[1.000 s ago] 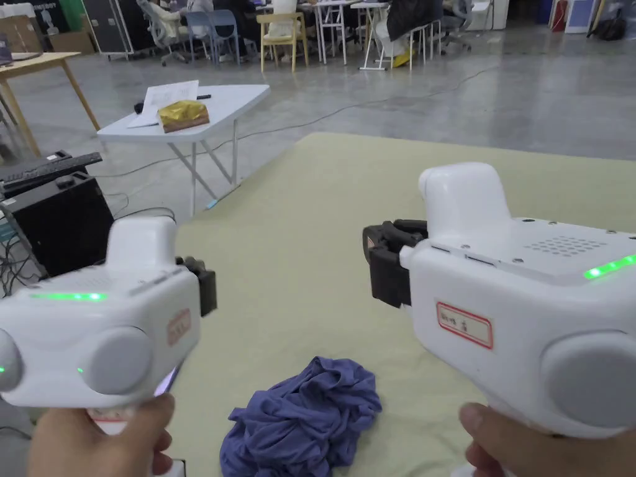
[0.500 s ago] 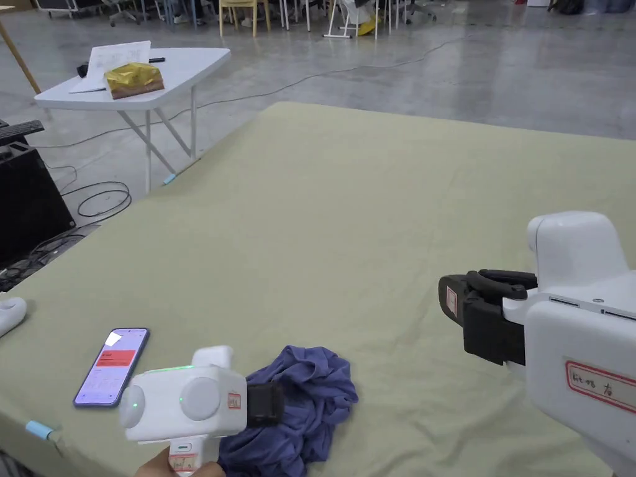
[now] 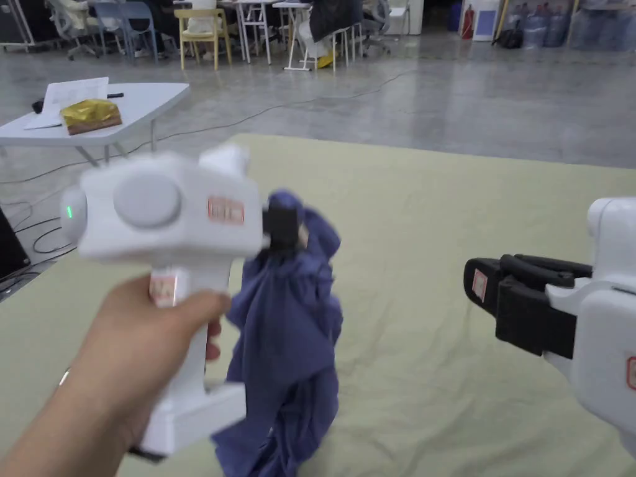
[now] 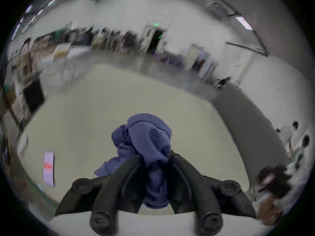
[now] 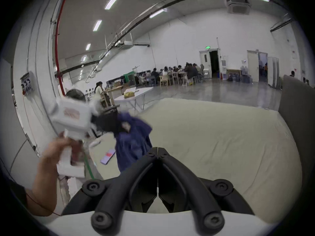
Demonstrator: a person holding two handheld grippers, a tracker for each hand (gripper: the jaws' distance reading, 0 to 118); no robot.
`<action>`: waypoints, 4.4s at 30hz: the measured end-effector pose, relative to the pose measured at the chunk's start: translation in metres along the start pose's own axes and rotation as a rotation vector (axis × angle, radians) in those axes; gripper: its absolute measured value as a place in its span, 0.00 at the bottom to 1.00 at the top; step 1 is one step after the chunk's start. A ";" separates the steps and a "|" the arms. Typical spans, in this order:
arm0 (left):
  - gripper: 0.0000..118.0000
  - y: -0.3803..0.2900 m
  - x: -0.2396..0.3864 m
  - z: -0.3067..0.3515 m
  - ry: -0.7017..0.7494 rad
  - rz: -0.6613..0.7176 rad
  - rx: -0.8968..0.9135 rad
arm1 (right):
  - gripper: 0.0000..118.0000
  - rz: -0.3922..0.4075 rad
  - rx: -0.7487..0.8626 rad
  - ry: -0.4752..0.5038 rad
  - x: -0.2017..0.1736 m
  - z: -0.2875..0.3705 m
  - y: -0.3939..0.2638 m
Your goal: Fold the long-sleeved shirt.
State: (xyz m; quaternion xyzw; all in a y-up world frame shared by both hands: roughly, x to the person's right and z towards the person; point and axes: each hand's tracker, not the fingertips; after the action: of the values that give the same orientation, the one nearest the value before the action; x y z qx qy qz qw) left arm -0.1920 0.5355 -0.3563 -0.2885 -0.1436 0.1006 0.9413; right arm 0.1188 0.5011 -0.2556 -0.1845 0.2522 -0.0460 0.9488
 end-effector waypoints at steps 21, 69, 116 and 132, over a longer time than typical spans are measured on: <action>0.15 -0.063 0.311 -0.217 -0.296 -0.300 -0.301 | 0.02 -0.059 0.300 -0.534 0.131 0.185 0.018; 0.08 -0.234 0.200 -0.359 -0.220 -0.028 -0.637 | 0.02 -0.463 -0.310 -0.535 0.258 0.066 -0.182; 0.08 0.260 0.128 -0.138 -0.203 -0.021 0.142 | 0.10 0.194 -0.119 -0.573 0.267 -0.023 0.314; 0.08 0.334 0.146 -0.210 -0.102 -0.089 0.185 | 0.10 0.309 -0.118 -0.683 0.299 -0.088 0.379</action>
State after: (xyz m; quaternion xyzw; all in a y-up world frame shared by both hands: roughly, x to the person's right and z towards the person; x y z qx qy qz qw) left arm -0.0220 0.7393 -0.6830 -0.1880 -0.1942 0.0862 0.9589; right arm 0.3324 0.7698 -0.6060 -0.2035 -0.0516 0.1764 0.9617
